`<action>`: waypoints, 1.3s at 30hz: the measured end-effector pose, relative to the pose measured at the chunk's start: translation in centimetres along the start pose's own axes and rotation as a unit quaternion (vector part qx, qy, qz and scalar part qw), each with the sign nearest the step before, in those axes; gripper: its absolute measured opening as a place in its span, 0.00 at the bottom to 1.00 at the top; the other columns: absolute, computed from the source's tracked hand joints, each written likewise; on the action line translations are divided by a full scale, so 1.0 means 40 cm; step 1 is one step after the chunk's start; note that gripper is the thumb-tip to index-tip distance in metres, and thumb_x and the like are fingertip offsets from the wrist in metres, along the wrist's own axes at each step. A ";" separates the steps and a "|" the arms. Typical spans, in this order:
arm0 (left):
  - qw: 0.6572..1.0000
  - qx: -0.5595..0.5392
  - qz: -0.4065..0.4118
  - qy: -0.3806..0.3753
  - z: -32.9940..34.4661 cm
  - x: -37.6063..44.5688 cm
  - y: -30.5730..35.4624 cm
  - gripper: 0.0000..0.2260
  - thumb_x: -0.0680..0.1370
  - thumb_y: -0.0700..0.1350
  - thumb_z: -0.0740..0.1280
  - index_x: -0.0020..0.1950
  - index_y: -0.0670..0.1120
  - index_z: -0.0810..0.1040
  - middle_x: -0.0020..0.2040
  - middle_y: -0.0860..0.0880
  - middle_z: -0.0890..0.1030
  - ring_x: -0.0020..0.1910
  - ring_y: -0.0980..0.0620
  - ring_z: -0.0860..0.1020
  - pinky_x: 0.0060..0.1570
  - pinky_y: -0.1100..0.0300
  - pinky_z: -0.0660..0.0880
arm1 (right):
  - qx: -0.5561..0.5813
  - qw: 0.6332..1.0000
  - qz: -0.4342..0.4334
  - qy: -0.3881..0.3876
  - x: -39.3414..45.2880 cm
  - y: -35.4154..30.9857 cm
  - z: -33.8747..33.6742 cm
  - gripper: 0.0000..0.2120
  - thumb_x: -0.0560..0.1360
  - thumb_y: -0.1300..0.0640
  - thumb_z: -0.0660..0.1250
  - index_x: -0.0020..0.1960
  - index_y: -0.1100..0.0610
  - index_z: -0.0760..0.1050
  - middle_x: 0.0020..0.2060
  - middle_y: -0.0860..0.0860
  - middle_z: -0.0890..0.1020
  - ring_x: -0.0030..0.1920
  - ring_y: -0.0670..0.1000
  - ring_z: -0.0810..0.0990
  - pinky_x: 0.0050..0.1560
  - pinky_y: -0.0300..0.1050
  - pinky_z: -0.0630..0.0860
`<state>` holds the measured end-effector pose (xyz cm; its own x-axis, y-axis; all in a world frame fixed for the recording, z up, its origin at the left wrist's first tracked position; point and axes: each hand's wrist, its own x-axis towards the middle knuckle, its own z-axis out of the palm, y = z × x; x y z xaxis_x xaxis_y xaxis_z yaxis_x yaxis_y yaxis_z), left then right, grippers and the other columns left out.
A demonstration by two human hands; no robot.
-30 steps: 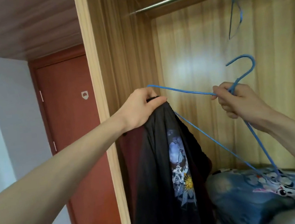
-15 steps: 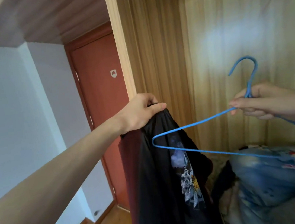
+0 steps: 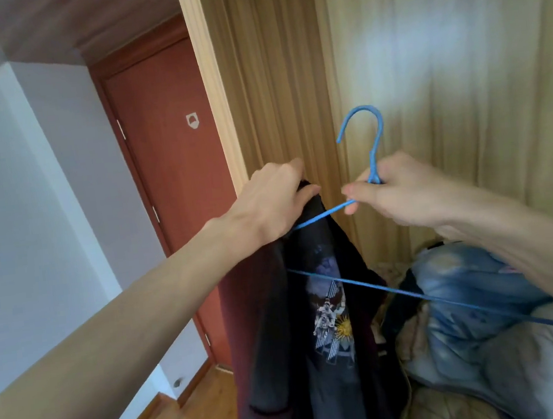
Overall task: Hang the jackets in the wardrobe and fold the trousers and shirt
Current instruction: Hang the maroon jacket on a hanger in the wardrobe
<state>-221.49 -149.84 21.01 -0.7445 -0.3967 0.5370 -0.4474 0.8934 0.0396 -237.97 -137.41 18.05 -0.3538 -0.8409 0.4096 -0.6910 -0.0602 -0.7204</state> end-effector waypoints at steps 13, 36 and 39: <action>0.995 -0.069 -0.023 -0.065 0.041 -0.072 0.036 0.11 0.87 0.49 0.59 0.51 0.44 0.75 0.44 0.47 0.80 0.46 0.43 0.79 0.46 0.49 0.75 | 0.124 0.981 -0.041 0.141 -0.036 0.068 0.184 0.20 0.82 0.56 0.66 0.37 0.67 0.69 0.24 0.45 0.62 0.26 0.46 0.59 0.27 0.39 0.58; 0.989 0.048 0.139 -0.006 0.100 -0.119 -0.121 0.27 0.82 0.71 0.46 0.38 0.50 0.64 0.26 0.51 0.70 0.26 0.47 0.68 0.30 0.52 0.67 | 0.242 0.966 -0.074 0.053 0.003 0.099 0.172 0.15 0.82 0.48 0.68 0.41 0.54 0.81 0.24 0.43 0.71 0.23 0.42 0.65 0.26 0.29 0.63; 0.991 0.052 0.119 0.011 0.113 -0.118 -0.141 0.31 0.80 0.74 0.47 0.38 0.48 0.67 0.24 0.50 0.68 0.25 0.46 0.68 0.29 0.54 0.65 | 0.286 0.956 -0.045 -0.047 0.024 0.104 0.143 0.18 0.81 0.38 0.66 0.50 0.52 0.82 0.32 0.52 0.81 0.25 0.47 0.71 0.25 0.36 0.66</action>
<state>-217.68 -153.95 14.45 -0.8245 -0.1712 0.5394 -0.3097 0.9343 -0.1768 -237.56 -141.54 12.25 -0.2329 -0.8616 0.4509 -0.2489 -0.3954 -0.8841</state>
